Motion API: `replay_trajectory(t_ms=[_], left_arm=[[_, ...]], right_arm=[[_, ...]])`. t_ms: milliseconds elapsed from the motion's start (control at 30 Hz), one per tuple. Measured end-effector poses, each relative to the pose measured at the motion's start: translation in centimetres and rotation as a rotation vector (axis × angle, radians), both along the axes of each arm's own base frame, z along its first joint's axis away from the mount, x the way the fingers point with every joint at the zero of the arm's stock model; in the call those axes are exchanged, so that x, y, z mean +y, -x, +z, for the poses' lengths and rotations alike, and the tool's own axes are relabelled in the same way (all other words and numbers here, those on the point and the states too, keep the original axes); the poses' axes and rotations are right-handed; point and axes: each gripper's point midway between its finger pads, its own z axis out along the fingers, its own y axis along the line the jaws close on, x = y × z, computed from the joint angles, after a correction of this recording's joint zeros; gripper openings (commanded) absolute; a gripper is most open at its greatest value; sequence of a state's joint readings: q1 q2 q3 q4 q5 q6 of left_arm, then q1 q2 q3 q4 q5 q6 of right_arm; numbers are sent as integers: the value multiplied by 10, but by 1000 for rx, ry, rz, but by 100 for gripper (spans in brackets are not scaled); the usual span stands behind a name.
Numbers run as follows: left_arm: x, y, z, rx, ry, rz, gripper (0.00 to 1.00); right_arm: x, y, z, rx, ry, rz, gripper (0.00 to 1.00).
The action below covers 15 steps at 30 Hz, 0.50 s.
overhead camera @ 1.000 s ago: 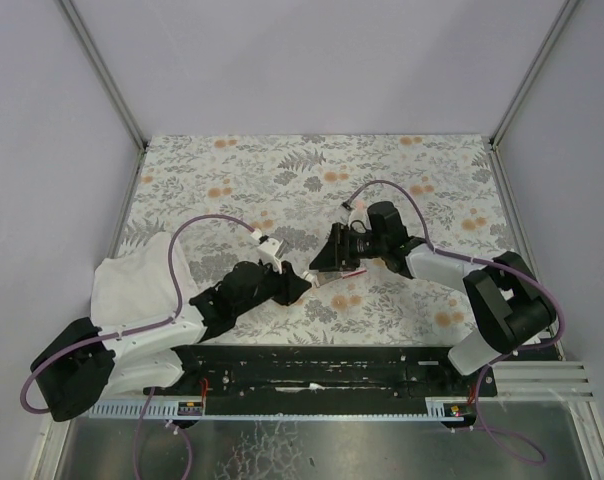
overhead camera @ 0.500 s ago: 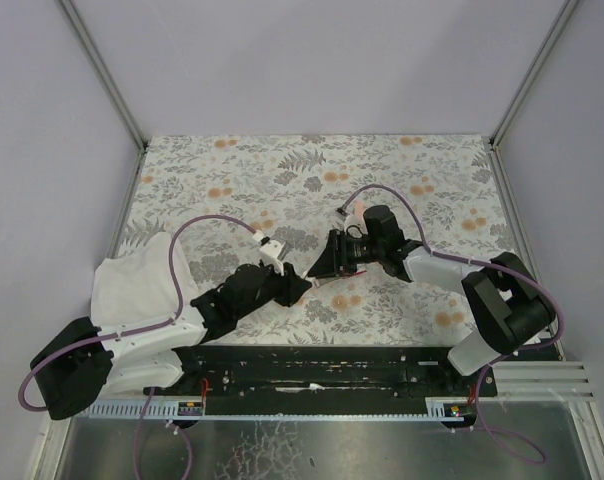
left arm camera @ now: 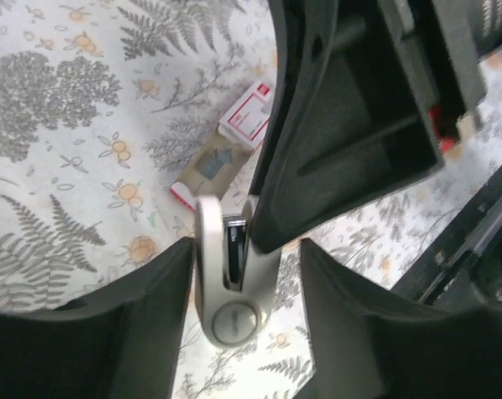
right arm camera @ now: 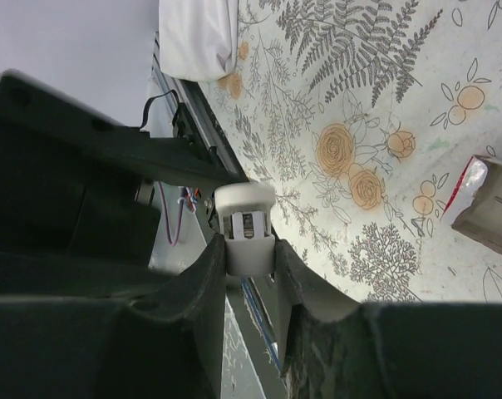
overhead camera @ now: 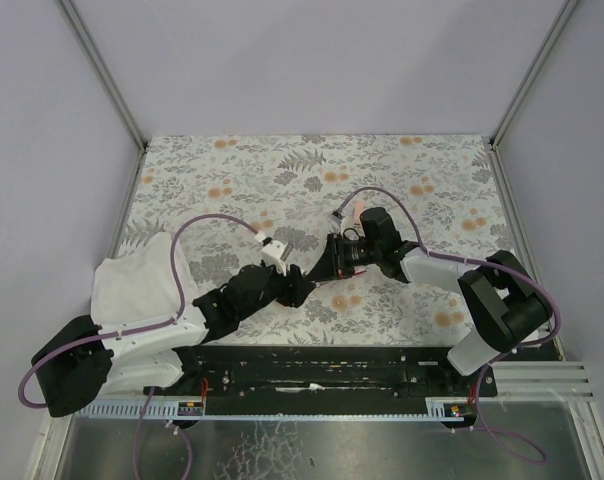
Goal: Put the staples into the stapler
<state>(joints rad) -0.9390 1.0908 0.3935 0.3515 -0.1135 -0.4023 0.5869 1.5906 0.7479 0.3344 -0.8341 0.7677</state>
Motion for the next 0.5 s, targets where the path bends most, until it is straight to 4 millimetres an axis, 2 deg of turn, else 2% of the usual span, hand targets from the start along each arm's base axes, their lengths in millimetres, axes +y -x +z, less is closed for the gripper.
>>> replay_trajectory(t_ms=[67, 133, 233, 367, 433, 500], left_arm=[[0, -1, 2, -1, 0, 8, 81], [0, -1, 10, -8, 24, 13, 84], [5, -1, 44, -58, 115, 39, 84], [20, -2, 98, -94, 241, 116, 67], [25, -2, 113, -71, 270, 150, 60], [28, -3, 126, -30, 285, 182, 57]], right_arm=[[0, 0, 0, -5, 0, 3, 0], [1, 1, 0, -20, 1, 12, 0], [1, 1, 0, -63, 3, 26, 0], [-1, -3, 8, -172, 1, 37, 0], [-2, -6, 15, -239, -4, 40, 0], [-5, -10, 24, -320, -7, 37, 0]])
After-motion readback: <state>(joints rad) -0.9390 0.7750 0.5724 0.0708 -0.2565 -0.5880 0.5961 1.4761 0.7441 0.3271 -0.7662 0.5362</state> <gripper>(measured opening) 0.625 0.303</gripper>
